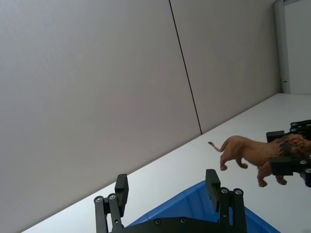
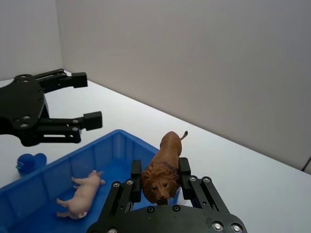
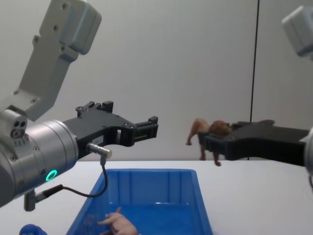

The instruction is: Pick up the two dolls from the table and place them into the box.

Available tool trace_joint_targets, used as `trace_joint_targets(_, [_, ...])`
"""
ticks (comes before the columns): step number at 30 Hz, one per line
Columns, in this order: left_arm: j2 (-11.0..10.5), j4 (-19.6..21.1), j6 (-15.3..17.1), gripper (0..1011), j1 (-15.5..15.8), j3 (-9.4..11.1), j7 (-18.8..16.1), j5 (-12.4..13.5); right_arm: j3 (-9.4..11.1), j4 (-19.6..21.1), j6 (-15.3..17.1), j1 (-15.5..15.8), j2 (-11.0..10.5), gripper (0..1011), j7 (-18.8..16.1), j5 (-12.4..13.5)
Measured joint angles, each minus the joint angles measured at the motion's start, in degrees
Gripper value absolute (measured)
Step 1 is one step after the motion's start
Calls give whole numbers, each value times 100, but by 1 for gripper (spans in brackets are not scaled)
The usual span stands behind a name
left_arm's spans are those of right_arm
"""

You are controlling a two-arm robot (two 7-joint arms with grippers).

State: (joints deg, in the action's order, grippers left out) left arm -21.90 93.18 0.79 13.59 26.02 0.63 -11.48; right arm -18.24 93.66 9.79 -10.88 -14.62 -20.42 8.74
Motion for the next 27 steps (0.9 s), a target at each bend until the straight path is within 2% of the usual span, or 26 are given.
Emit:
trace_joint_targets(6, [0,0,0,1001,0,0,0,0,-86,-199,201,-187,169,445,-181,-7])
trace_joint_targets(7, [0,0,0,1001,0,0,0,0,-111,-270,250,-234,216,491,-225,-13])
trace_joint_targets(9, [0,0,0,1001,0,0,0,0,-133,-334,288,-275,260,518,-261,-18])
trace_joint_targets(10, [0,0,0,1001,0,0,0,0,-148,-376,304,-291,277,585,-277,-20])
trace_joint_targets(12, [0,0,0,1001,0,0,0,0,-177,-462,347,-336,320,624,-328,-26])
trace_joint_targets(13, [0,0,0,1001,0,0,0,0,-194,-514,363,-360,344,686,-353,-28])
trace_joint_targets(14, [0,0,0,1001,0,0,0,0,-200,-535,370,-370,354,686,-364,-30])
trace_joint_targets(17, [0,0,0,1001,0,0,0,0,-216,-589,385,-392,374,782,-397,-31])
trace_joint_targets(21, [0,0,0,1001,0,0,0,0,-216,-622,390,-401,370,870,-431,-27])
trace_joint_targets(24, [0,0,0,1001,0,0,0,0,-175,-605,379,-360,295,982,-448,14])
trace_joint_targets(27, [0,0,0,1001,0,0,0,0,-132,-557,354,-307,221,1001,-450,45])
